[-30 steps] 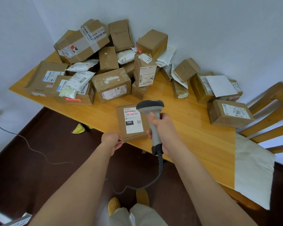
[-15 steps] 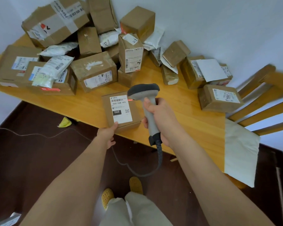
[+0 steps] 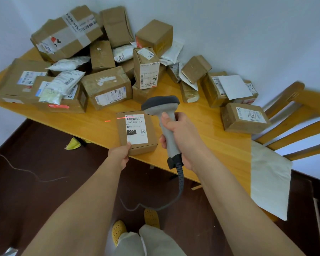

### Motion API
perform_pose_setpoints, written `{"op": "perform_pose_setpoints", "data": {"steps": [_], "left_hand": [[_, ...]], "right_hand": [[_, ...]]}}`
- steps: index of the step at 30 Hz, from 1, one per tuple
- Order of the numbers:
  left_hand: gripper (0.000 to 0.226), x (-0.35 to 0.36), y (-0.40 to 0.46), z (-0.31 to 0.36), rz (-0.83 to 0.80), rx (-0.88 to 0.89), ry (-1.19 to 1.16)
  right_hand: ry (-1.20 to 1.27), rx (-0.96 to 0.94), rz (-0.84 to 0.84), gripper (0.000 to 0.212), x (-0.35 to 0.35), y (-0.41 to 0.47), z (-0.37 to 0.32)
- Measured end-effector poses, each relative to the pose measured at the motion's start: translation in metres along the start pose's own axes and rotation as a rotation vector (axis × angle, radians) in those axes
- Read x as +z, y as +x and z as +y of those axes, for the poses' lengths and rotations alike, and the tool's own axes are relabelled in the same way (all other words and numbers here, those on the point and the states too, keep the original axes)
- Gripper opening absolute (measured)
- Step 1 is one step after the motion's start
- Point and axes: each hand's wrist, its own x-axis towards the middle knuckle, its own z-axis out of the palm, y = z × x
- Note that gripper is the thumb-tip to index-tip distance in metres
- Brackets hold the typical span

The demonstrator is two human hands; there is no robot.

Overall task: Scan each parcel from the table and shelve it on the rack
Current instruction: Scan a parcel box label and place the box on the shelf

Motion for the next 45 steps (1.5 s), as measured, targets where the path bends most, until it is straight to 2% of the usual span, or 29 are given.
{"op": "perform_pose_setpoints", "data": {"steps": [6,16,19,23,25,28,30,33,37,40,45], "left_hand": [[0.059,0.003,-0.003,-0.003,0.04,0.002,-0.02],[0.053,0.004,0.0,-0.017,0.006,-0.032,-0.034],[0.057,0.004,0.0,-0.018,0.021,-0.026,0.0],[0.068,0.001,0.007,-0.02,-0.052,-0.049,0.084],[0.069,-0.003,0.007,-0.02,-0.09,-0.07,0.113],[0.064,-0.02,0.004,-0.019,-0.116,-0.078,0.079],[0.055,-0.039,-0.005,-0.017,-0.171,-0.071,0.041],[0.047,-0.085,-0.031,-0.008,-0.247,-0.017,-0.089],[0.053,-0.171,-0.08,0.01,-0.229,0.093,-0.287],[0.061,-0.242,-0.124,0.012,-0.203,0.18,-0.393],[0.055,-0.366,-0.2,-0.019,-0.218,0.366,-0.518]], "right_hand": [[-0.033,-0.018,-0.015,0.019,-0.004,-0.008,-0.004],[-0.078,-0.008,-0.048,0.029,-0.014,-0.013,-0.006],[-0.073,-0.011,-0.067,0.028,-0.016,-0.014,-0.006],[-0.069,-0.014,-0.077,0.028,-0.019,-0.012,-0.004],[-0.048,-0.016,-0.072,0.025,-0.021,-0.01,0.0],[-0.147,-0.036,-0.03,0.016,-0.021,-0.002,0.01],[-0.162,-0.043,-0.01,0.02,-0.015,0.007,0.018],[-0.15,-0.049,-0.069,0.023,0.012,0.014,0.025],[-0.175,-0.128,-0.176,0.021,0.074,-0.002,0.037],[-0.186,-0.212,-0.28,0.019,0.126,-0.038,0.048],[-0.184,-0.369,-0.447,0.016,0.208,-0.135,0.08]]}}
